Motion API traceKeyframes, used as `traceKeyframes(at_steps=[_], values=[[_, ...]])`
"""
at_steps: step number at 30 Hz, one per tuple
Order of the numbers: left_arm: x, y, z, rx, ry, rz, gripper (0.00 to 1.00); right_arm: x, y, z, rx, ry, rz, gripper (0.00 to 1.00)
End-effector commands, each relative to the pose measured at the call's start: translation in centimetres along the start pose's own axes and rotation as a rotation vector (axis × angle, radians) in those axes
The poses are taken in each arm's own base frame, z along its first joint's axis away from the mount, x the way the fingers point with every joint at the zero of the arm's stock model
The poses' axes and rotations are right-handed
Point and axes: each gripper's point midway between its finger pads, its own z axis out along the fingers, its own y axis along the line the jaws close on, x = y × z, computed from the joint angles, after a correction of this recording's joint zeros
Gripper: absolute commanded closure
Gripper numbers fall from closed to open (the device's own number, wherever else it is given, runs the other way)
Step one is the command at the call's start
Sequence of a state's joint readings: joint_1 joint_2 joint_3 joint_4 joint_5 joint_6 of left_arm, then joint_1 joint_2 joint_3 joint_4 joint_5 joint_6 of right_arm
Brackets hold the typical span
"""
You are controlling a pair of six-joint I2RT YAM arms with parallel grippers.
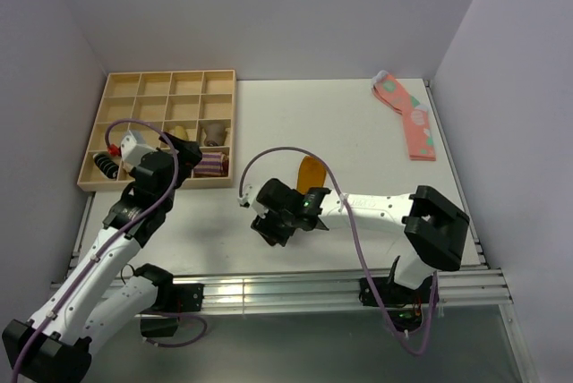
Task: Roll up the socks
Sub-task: Roll the sock at the center of the board.
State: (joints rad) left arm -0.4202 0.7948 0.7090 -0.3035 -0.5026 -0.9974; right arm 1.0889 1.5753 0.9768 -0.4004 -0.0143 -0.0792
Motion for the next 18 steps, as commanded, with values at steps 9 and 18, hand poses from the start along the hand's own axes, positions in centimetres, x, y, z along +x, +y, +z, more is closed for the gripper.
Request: traceKeyframes(at_steps=[9, 18], values=[[-2.0, -0.6, 0.1, 0.003, -0.038, -0.027, 0.01, -2.4, 2.6, 2.0, 0.007, -0.008, -0.038, 0.37], [-1.5, 0.0, 0.6, 0.003, -0.021, -0.017, 0.01, -1.9, 2.7, 3.2, 0.035, 0.024, -0.041, 0.38]])
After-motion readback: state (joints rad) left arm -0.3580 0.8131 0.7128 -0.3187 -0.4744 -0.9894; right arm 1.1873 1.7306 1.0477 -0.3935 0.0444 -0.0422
